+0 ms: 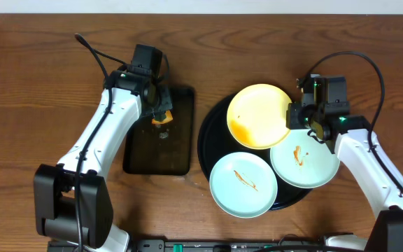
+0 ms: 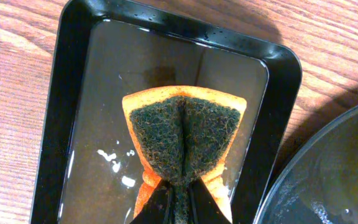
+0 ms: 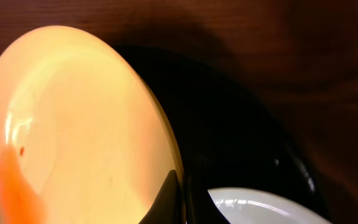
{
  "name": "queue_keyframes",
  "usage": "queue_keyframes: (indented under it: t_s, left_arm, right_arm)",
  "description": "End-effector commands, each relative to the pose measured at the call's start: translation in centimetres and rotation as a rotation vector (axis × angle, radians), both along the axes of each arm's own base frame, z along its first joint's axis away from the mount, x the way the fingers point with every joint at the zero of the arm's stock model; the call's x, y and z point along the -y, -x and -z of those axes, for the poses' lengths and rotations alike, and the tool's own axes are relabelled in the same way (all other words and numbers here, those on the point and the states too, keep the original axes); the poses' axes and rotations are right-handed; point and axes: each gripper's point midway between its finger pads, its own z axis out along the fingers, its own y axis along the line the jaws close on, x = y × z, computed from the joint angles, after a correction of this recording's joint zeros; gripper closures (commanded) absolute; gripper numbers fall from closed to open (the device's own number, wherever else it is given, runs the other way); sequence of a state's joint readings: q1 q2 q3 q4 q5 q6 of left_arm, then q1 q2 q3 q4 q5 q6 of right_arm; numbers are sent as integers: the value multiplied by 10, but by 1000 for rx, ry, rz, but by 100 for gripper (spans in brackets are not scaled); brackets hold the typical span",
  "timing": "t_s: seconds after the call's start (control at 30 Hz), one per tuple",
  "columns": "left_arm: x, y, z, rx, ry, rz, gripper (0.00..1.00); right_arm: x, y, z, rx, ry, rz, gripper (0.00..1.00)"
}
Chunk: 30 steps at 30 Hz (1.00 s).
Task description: Clean dirty plates on tray and stack at the side
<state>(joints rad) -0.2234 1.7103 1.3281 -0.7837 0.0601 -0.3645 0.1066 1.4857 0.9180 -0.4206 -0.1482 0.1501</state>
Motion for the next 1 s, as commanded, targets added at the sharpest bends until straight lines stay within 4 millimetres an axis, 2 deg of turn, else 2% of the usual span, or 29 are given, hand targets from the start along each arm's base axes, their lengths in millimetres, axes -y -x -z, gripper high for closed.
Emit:
queue_keyframes:
  t_s: [0.0,0.17,0.23,0.33,0.5,0.57,0.67,0.87,0.93,0.97]
  left_arm:
    - [-4,2,1,-10,-18,5,93]
    - [-4,4,2,-17,-20,4,92]
    - [-4,4,2,-17,-20,4,92]
    - [-4,4,2,-17,-20,5,92]
    - [-4,4,2,-19,-20,4,93]
    - [-5,5,2,-20,-20,5,93]
    - [-5,4,2,-20,-20,4,93]
    - [-5,4,2,-20,-21,5,93]
    - [-5,4,2,-20,-21,4,93]
    - [-5,4,2,-19,-21,5,92]
  right_arm:
    - [-5,10,0,-62,-96,53,99]
    - [-3,40,16,-203,-83,58,99]
    - [-3,44,18,-222,-81,59,99]
    - [-2,36,14,-183,-78,60,99]
    - [-4,4,-3,-37,-93,57,99]
    - [-4,-2,-7,-5,-98,55,99]
    - [-5,1,-5,-18,-98,52,99]
    - [-2,31,12,-161,-77,61,99]
    - [2,31,13,-161,-60,73,99]
    - [9,24,12,-136,-33,117,99]
